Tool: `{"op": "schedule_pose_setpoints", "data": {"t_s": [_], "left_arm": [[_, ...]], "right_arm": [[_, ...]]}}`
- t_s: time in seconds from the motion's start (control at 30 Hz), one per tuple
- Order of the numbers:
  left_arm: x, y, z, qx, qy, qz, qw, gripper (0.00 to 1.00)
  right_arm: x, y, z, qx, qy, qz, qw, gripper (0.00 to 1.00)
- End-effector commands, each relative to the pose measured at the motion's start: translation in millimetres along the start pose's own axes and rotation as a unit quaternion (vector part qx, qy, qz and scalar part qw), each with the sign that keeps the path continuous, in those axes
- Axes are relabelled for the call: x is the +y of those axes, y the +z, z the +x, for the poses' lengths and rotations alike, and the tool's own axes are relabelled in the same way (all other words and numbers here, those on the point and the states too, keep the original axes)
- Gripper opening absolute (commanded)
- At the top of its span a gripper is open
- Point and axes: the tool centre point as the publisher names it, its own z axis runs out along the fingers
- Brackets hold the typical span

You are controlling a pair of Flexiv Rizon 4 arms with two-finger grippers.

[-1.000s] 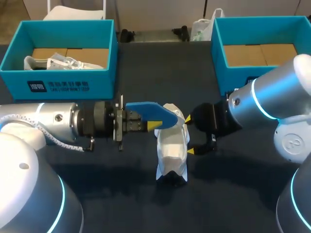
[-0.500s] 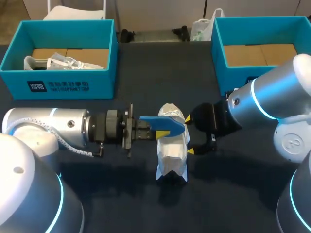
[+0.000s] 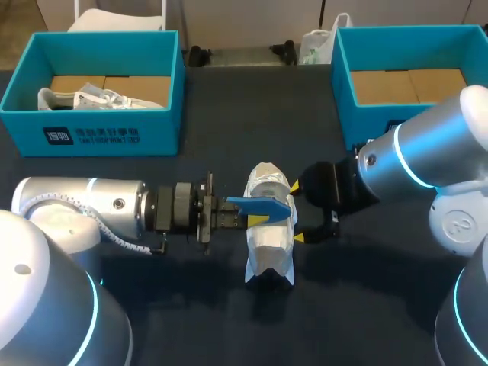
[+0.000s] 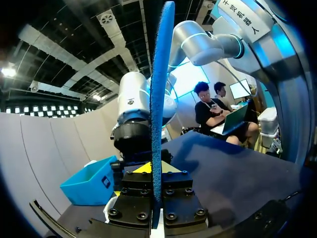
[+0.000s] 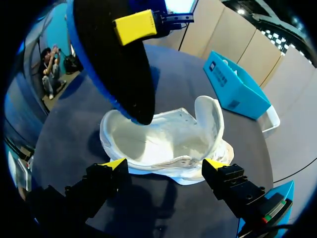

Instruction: Take the shoe out of the shoebox, open the shoe tongue, remove and reinsert the insole, then place the shoe into the shoebox

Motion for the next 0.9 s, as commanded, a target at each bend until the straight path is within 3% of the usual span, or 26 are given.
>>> {"op": "schedule_pose_setpoints", "data": {"t_s": [0.03,0.57,0.9], "left_arm": [[8,4,5.7,-0.005,-0.002,0.003,1.000,0.00],[32,15,14.5,-0.009,-0.036,-0.003,0.999,0.00],[53,20,10.4,-0.011,-0.017,-0.021,1.000,0.00]], "right_arm": [[1.0,1,0.7,-0.001,0.000,0.001,1.000,1.00],[1.0,1,0.7,-0.001,0.000,0.001,1.000,1.00],[1.0,1,0.7,-0.001,0.000,0.001,1.000,1.00]]}}
